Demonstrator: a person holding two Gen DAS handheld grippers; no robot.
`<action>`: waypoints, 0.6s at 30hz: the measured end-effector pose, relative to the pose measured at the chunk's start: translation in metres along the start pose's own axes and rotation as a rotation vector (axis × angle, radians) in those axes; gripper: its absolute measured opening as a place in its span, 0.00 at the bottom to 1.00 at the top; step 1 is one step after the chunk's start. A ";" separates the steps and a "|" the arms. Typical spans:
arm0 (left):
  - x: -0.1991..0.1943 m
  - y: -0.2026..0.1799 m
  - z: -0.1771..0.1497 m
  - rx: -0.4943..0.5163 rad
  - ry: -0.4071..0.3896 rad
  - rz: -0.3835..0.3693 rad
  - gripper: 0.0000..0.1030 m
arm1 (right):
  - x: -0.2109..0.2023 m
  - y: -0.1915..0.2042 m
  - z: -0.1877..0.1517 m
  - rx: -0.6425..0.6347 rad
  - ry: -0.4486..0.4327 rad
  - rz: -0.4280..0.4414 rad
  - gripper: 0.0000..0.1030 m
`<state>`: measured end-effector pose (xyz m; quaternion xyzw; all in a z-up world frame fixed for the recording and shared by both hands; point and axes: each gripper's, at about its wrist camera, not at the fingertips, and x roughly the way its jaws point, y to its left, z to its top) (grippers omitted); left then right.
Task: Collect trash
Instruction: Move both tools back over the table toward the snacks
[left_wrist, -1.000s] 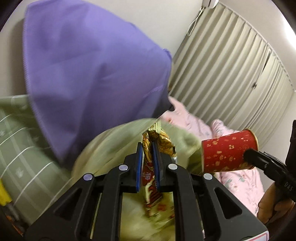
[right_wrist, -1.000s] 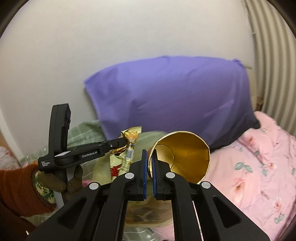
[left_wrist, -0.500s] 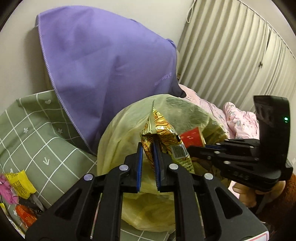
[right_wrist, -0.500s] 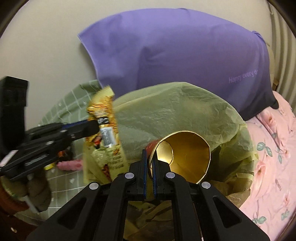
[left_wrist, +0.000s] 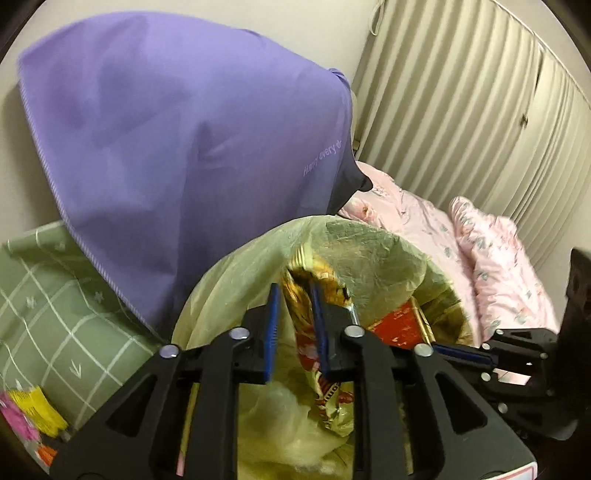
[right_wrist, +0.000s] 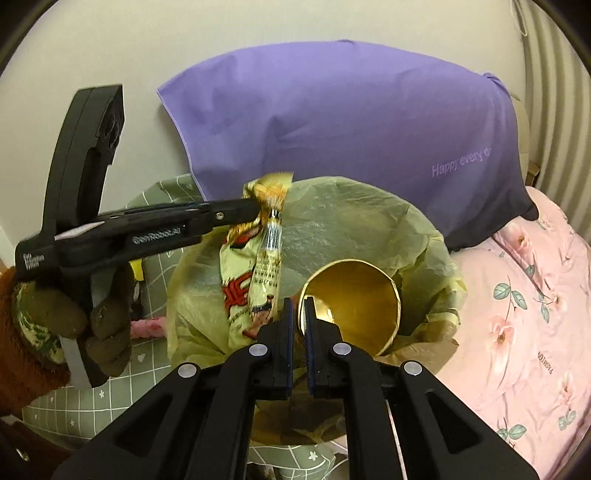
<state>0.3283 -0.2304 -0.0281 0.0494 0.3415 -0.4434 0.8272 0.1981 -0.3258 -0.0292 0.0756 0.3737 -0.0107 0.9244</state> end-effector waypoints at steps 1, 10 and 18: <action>-0.004 0.001 -0.002 -0.009 -0.001 0.000 0.26 | -0.003 0.000 -0.001 -0.004 -0.009 -0.010 0.10; -0.085 0.018 -0.026 -0.133 -0.094 0.053 0.52 | -0.026 0.010 0.012 -0.021 -0.099 0.011 0.31; -0.176 0.072 -0.084 -0.237 -0.199 0.353 0.57 | -0.026 0.051 0.033 -0.072 -0.174 0.202 0.55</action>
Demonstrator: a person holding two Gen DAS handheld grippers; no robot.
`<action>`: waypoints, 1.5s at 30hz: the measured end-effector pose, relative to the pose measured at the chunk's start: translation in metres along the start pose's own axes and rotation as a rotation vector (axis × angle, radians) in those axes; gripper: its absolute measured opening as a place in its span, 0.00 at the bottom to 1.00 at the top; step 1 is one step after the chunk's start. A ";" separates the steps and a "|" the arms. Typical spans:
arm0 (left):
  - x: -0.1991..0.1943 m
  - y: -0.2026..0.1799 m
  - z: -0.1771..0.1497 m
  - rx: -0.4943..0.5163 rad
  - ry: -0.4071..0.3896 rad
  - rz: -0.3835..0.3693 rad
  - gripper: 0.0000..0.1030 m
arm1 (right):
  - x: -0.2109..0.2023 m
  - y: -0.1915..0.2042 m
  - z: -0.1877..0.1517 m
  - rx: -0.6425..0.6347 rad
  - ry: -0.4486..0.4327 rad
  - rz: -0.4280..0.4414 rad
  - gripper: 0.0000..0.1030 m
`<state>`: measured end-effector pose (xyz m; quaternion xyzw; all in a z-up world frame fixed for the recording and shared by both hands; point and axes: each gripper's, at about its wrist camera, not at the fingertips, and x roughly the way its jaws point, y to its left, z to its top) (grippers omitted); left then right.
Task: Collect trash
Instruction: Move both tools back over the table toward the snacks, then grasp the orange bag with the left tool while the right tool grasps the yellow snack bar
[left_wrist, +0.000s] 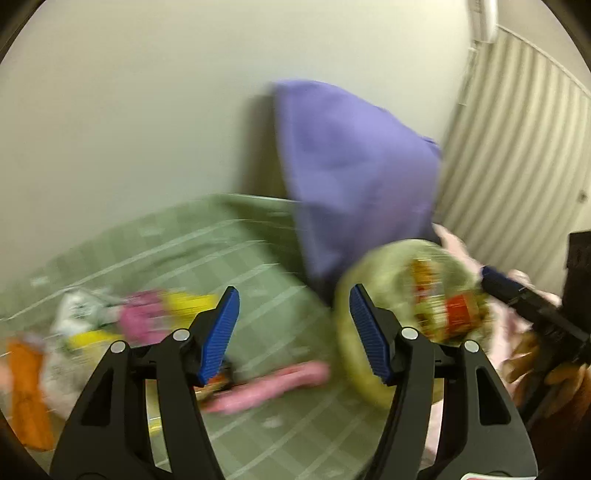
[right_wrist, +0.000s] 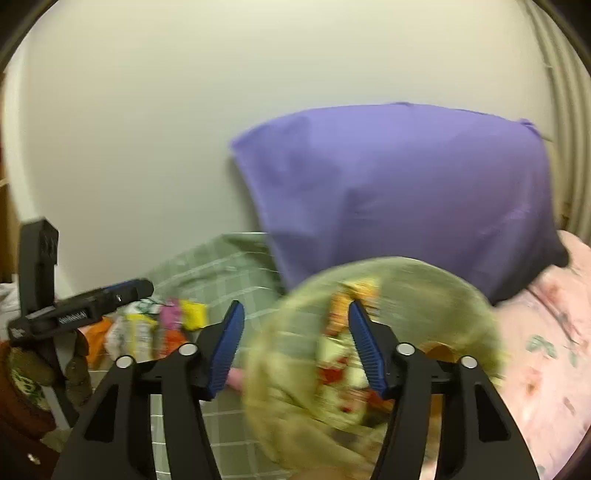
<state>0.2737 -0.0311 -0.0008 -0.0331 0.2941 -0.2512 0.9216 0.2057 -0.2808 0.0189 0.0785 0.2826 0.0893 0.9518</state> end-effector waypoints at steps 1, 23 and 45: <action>-0.009 0.014 -0.004 -0.003 -0.012 0.052 0.57 | 0.007 0.009 0.002 -0.011 0.004 0.050 0.55; -0.095 0.249 -0.118 -0.444 0.053 0.502 0.58 | 0.091 0.134 -0.016 -0.266 0.210 0.290 0.56; -0.087 0.227 -0.148 -0.493 0.177 0.452 0.43 | 0.215 0.205 -0.059 -0.295 0.439 0.404 0.56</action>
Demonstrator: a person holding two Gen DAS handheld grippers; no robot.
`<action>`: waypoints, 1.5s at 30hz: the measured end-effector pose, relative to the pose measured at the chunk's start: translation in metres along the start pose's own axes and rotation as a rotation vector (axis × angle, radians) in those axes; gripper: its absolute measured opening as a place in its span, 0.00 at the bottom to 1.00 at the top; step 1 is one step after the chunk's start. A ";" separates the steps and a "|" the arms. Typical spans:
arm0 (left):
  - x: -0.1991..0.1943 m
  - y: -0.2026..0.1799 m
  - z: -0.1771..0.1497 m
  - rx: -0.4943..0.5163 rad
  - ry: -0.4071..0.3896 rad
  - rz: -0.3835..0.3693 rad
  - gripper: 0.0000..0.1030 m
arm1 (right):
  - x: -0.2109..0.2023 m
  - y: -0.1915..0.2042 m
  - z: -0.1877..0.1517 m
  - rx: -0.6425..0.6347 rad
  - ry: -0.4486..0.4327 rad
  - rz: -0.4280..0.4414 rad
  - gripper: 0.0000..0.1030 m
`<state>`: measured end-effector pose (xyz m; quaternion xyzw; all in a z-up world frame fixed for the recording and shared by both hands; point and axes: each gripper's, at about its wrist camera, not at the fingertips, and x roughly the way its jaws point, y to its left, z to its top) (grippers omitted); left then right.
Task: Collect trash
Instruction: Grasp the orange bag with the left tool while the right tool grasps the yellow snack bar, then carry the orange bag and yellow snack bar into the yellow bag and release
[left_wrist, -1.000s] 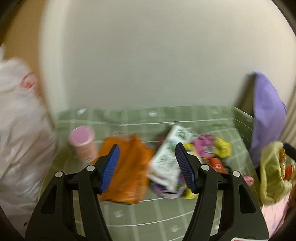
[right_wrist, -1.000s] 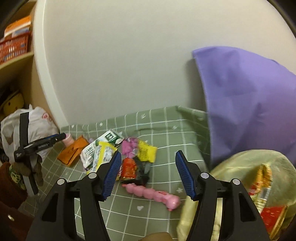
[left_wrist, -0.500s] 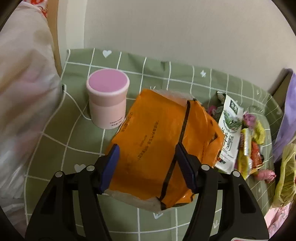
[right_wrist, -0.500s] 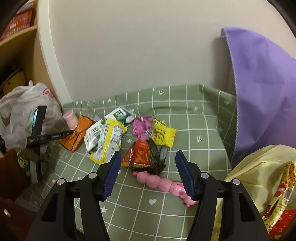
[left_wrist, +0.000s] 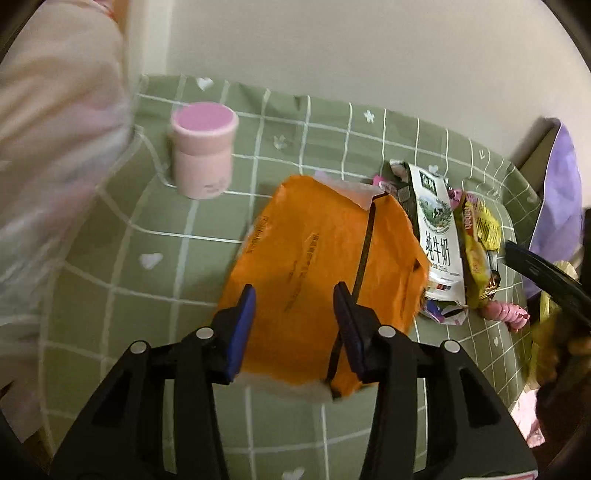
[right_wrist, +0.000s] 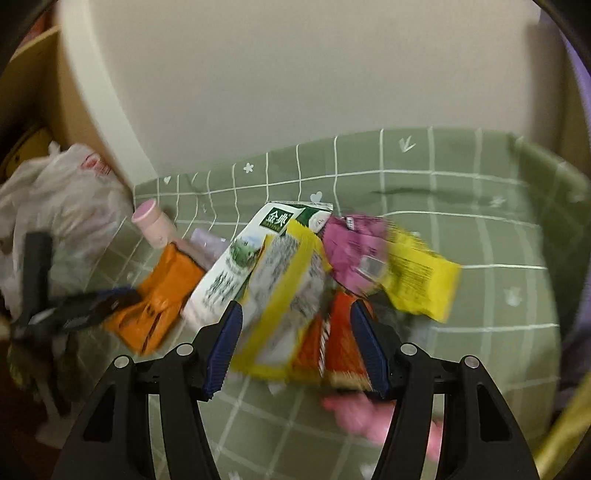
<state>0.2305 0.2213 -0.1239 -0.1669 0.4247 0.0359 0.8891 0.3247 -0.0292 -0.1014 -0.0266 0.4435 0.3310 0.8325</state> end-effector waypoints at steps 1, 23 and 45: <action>-0.009 0.000 -0.001 -0.001 -0.017 0.011 0.46 | 0.012 -0.003 0.005 0.019 0.010 0.012 0.56; -0.042 0.000 -0.025 -0.015 -0.093 0.038 0.55 | -0.038 0.001 -0.010 -0.051 -0.030 0.011 0.28; -0.041 -0.042 0.005 0.184 -0.155 -0.024 0.11 | -0.081 -0.010 -0.036 0.004 -0.087 -0.027 0.28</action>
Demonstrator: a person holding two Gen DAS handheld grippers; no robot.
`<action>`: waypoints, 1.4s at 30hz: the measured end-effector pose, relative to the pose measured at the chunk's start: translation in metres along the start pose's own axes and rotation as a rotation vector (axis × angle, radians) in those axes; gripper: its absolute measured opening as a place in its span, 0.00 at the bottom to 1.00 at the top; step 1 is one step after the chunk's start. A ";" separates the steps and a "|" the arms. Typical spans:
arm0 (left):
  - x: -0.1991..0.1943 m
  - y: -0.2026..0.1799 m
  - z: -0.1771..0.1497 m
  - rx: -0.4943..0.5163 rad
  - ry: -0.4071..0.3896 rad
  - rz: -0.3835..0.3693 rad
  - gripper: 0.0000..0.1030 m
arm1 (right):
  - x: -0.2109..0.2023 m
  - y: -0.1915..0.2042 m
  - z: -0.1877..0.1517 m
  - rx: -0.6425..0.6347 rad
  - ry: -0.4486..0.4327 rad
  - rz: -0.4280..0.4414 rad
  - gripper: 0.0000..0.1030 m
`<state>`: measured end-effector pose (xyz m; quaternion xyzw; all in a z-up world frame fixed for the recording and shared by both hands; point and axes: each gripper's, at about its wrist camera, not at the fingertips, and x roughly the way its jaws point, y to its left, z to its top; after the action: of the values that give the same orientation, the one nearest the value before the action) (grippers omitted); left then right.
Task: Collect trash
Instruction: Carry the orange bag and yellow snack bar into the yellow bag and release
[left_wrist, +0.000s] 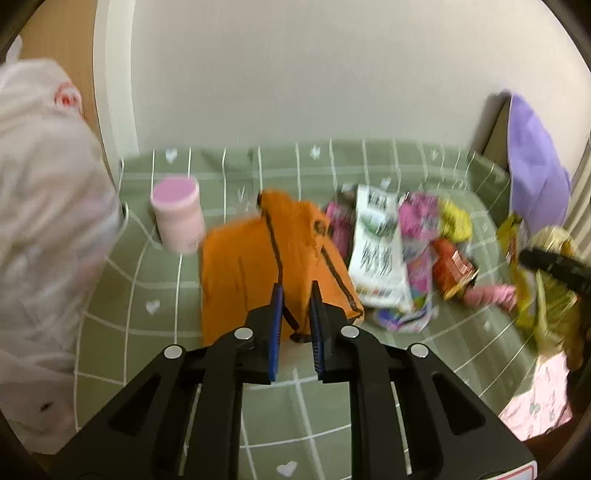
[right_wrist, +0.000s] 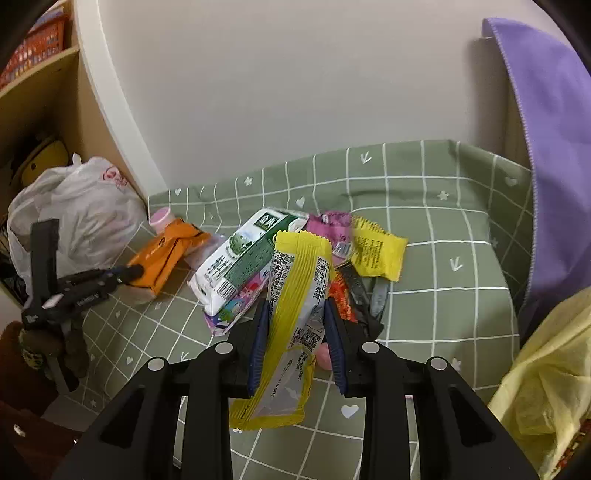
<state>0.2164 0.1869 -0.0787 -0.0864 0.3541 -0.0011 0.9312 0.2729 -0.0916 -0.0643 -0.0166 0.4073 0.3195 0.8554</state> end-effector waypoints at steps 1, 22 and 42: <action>-0.004 -0.001 0.005 -0.007 -0.015 -0.009 0.11 | -0.003 -0.001 0.000 0.004 -0.009 -0.003 0.28; -0.061 -0.145 0.110 0.212 -0.248 -0.420 0.08 | -0.136 -0.018 0.002 0.013 -0.267 -0.237 0.28; -0.050 -0.393 0.101 0.477 0.043 -1.134 0.08 | -0.319 -0.106 -0.096 0.357 -0.409 -0.761 0.28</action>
<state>0.2692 -0.1809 0.0915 -0.0507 0.2617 -0.5770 0.7721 0.1188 -0.3737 0.0727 0.0461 0.2438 -0.0955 0.9640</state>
